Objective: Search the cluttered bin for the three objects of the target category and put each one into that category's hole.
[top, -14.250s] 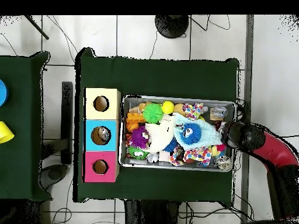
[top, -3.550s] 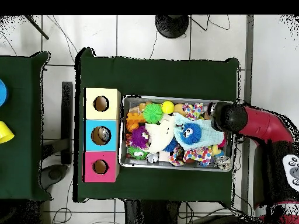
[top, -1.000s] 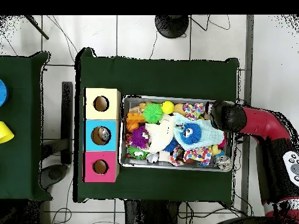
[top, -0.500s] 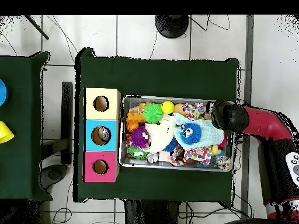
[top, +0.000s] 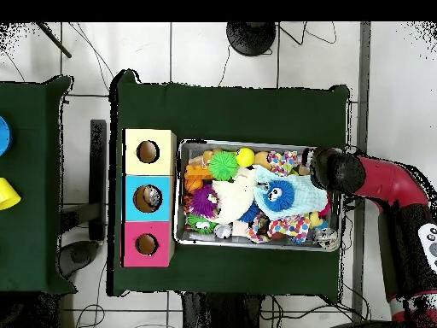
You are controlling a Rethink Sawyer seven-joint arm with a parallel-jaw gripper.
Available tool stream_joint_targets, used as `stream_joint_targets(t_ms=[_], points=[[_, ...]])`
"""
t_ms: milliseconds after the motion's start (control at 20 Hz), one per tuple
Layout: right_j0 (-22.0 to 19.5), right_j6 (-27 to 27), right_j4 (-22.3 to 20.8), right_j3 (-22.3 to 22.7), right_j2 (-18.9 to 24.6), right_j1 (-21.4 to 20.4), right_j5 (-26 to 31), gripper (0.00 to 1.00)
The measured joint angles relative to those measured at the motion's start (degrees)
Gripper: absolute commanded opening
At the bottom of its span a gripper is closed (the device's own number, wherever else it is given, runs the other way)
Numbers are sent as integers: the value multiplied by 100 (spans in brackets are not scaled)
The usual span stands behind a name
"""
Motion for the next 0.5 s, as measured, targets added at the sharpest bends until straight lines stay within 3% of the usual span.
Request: stream_joint_targets(t_ms=[350, 400, 500], points=[[-3, 0, 0, 0, 1, -2, 0, 0], [-4, 0, -1, 0, 0, -3, 1, 100], [-4, 0, -4, -1, -1, -4, 1, 100]])
